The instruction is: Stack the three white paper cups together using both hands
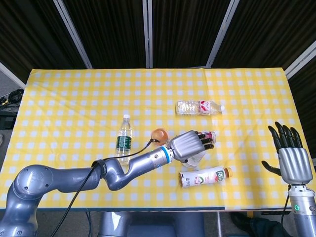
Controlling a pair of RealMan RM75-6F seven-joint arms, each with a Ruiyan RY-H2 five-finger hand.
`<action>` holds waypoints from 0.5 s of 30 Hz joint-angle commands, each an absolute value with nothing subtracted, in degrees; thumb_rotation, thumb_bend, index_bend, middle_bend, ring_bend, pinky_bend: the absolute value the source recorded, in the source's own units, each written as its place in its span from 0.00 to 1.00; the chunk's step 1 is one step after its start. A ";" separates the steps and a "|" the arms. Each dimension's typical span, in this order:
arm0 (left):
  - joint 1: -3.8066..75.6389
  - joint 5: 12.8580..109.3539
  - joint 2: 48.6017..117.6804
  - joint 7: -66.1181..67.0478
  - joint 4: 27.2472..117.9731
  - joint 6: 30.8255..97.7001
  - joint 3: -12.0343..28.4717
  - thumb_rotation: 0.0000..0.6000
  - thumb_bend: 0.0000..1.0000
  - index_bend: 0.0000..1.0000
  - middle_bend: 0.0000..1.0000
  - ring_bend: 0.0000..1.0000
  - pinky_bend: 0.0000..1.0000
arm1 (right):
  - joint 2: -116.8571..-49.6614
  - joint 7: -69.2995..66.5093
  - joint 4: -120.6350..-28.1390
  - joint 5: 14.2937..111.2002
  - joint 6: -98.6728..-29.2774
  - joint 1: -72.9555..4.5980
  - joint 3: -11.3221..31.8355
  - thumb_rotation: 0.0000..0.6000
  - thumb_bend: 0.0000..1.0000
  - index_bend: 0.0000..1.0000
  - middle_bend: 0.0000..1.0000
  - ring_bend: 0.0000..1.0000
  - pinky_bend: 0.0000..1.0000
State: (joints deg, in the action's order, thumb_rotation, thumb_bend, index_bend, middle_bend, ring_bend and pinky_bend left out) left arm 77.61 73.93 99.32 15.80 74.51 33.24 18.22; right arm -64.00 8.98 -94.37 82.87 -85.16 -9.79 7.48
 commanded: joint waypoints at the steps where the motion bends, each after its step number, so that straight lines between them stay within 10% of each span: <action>1: 77.83 72.72 99.77 16.16 74.27 33.45 18.19 1.00 0.00 0.00 0.00 0.00 0.20 | -63.95 8.92 -94.36 82.89 -85.19 -9.74 7.49 1.00 0.00 0.00 0.00 0.00 0.00; 15: 72.42 69.43 94.99 16.61 77.48 39.82 16.18 1.00 0.00 0.00 0.00 0.00 0.06 | -64.14 9.19 -94.39 83.26 -84.81 -9.80 7.34 1.00 0.00 0.00 0.00 0.00 0.00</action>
